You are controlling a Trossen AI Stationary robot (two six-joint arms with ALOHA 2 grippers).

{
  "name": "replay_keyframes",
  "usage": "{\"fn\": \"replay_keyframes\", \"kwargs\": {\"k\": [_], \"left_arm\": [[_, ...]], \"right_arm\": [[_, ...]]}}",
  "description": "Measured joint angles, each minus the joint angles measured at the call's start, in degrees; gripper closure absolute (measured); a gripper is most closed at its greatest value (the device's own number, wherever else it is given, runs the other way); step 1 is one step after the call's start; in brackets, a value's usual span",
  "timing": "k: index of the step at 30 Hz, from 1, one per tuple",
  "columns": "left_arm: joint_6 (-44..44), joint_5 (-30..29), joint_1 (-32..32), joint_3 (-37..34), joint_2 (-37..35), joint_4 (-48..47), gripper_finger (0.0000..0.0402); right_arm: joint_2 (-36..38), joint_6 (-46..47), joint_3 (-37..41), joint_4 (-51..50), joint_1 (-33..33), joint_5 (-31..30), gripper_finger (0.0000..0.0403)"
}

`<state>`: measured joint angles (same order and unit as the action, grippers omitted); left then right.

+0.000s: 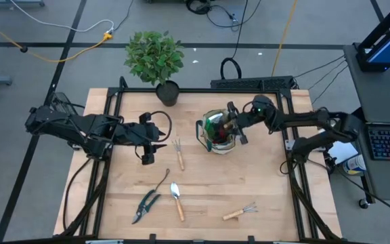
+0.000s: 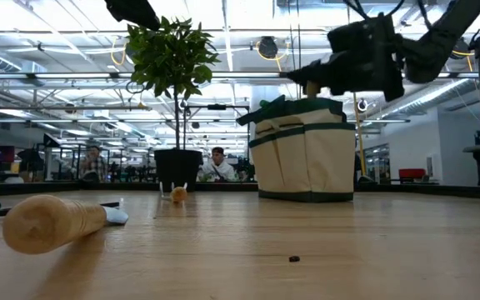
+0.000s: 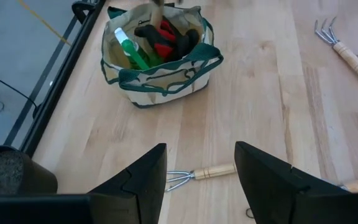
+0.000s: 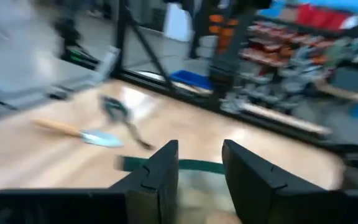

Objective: Pick & Place Garden tools in Gardening bag
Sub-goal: Put the brown trowel into the light brown gardening bag

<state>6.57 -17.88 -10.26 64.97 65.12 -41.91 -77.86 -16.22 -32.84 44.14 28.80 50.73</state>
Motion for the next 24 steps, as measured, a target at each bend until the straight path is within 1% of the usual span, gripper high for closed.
{"fn": "replay_keyframes", "kwargs": {"k": [2,6,9,11,12,16,19,21,24], "left_arm": [[0.2,0.0,0.0,0.0,0.0,0.0,0.0206],[0.2,0.0,0.0,0.0,0.0,0.0,0.0206],[0.4,0.0,0.0,0.0,0.0,0.0,0.0206],[0.4,0.0,0.0,0.0,0.0,0.0,0.0206],[0.4,0.0,0.0,0.0,0.0,0.0,0.0206],[0.1,-0.1,0.0,0.0,0.0,0.1,0.0206],[0.0,-0.1,0.0,0.0,0.0,0.1,0.0206],[0.4,-0.1,0.0,0.0,0.0,0.1,0.0206],[0.6,-0.1,0.0,0.0,0.0,0.1,0.0206]], "right_arm": [[2.6,2.2,0.0,-4.2,0.0,2.1,0.0287],[7.5,1.8,0.0,-13.7,-0.1,2.0,0.0303],[9.9,1.9,0.0,-18.8,-1.4,1.4,0.0316],[10.2,1.1,0.0,-21.6,-3.4,-2.1,0.0324],[10.1,-0.1,0.0,-23.4,-4.7,-5.2,0.0329],[8.3,-10.2,0.0,-29.3,-10.5,-17.7,0.0362],[7.7,-13.9,0.0,-28.6,-13.6,-24.0,0.0393],[7.9,-15.9,0.0,-27.7,-14.9,-27.1,0.0398],[8.7,-17.4,0.0,-26.8,-15.9,-31.7,0.0389]]}}
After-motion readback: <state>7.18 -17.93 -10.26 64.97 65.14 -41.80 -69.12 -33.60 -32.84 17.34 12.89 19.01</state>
